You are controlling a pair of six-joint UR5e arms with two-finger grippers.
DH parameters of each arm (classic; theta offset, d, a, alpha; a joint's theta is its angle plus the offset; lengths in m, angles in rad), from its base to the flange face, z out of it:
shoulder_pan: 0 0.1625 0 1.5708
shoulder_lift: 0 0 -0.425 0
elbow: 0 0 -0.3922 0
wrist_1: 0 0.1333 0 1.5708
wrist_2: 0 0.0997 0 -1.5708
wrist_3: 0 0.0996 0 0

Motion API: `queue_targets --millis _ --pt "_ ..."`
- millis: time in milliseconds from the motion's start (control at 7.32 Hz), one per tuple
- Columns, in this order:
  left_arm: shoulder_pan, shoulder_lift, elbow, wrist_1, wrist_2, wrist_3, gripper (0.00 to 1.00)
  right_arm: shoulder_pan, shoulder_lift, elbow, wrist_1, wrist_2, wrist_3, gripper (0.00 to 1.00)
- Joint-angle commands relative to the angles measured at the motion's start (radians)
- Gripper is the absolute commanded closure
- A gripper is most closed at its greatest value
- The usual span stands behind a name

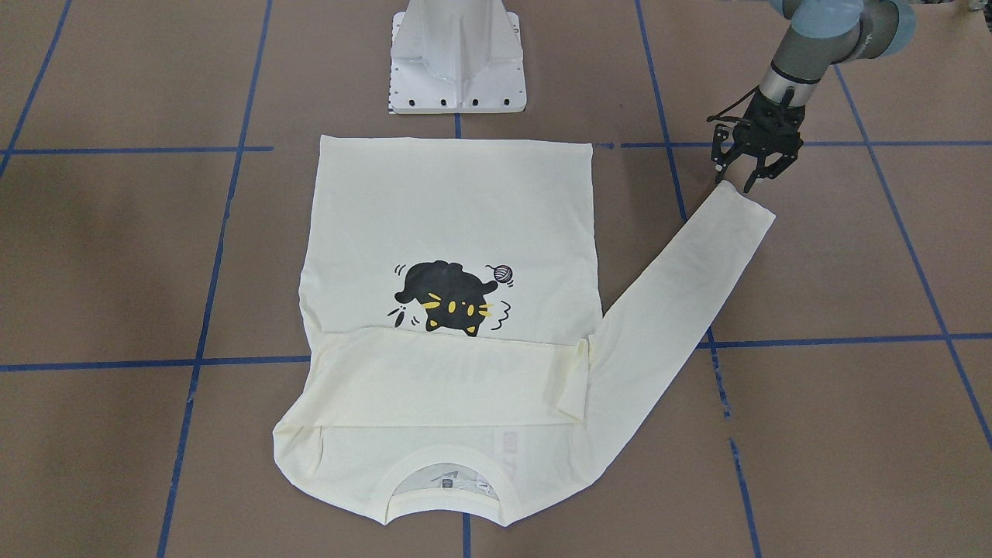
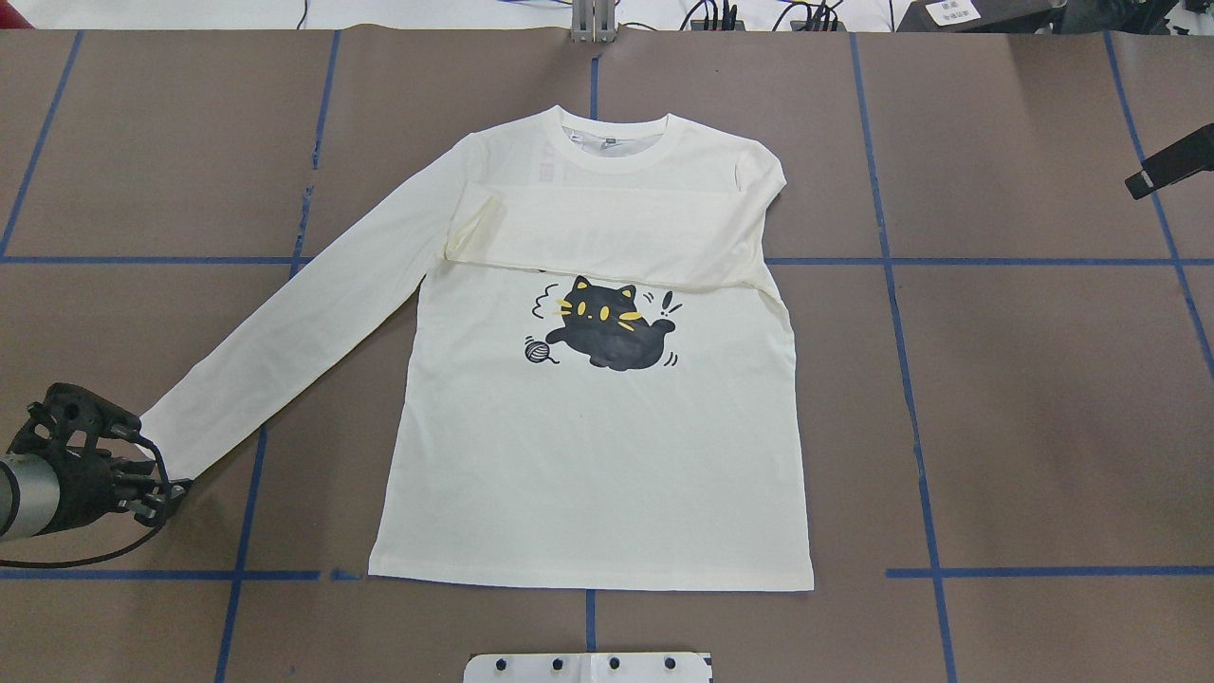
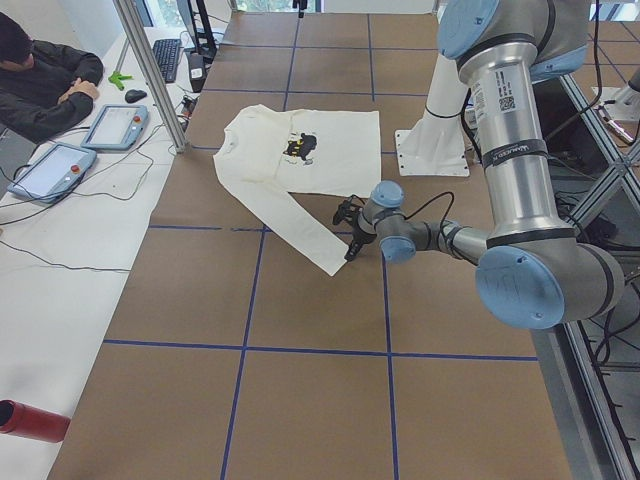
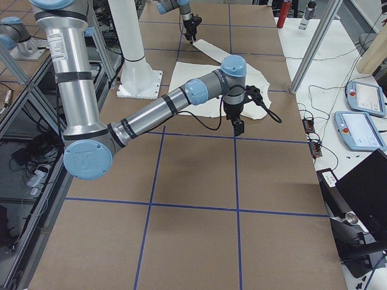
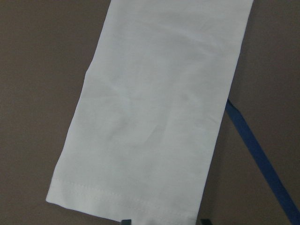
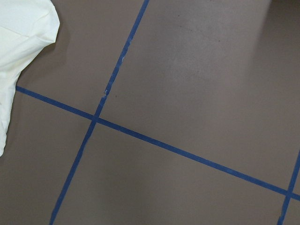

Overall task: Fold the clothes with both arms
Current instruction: 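Lower the left gripper to the other sleeve cuff and grasp it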

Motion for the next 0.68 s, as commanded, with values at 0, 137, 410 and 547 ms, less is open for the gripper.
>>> queue_targets --millis 0,137,410,547 --pt "0.000 -0.001 0.002 0.000 0.000 0.000 0.63 0.000 0.000 -0.001 0.000 0.000 0.000 0.00" --pt "0.000 -0.001 0.005 0.000 0.000 0.000 0.78 0.000 0.000 -0.001 0.000 0.000 0.000 0.00" --pt "0.000 -0.004 0.008 0.000 0.002 0.000 1.00 0.000 0.000 -0.002 0.000 -0.002 0.000 0.00" --pt "0.000 -0.006 0.007 0.000 0.006 0.000 1.00 0.000 0.000 -0.002 0.000 -0.002 0.000 0.00"
